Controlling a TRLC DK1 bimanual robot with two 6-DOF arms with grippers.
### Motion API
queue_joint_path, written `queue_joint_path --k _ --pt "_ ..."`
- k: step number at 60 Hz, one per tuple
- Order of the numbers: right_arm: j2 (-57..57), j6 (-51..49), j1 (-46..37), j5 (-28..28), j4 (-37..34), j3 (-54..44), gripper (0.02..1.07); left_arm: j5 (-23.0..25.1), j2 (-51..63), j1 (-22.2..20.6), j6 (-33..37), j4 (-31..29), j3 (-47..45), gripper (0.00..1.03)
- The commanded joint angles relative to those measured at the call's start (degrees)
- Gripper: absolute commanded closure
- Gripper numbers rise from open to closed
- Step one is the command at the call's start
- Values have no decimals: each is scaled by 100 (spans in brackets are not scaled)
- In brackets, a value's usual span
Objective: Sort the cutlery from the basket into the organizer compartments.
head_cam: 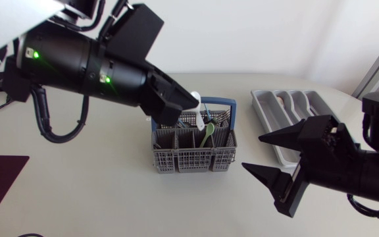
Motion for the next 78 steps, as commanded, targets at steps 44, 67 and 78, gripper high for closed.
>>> queue_joint_path --k 44,67,78 --pt "-107 -579 173 -1317 -58 249 54 1478 842 -730 505 -128 131 100" --pt "165 -597 393 -1291 153 135 88 1548 816 -765 505 -172 193 100" --pt "200 -588 410 -1309 56 117 90 1548 789 -730 505 -181 211 100"
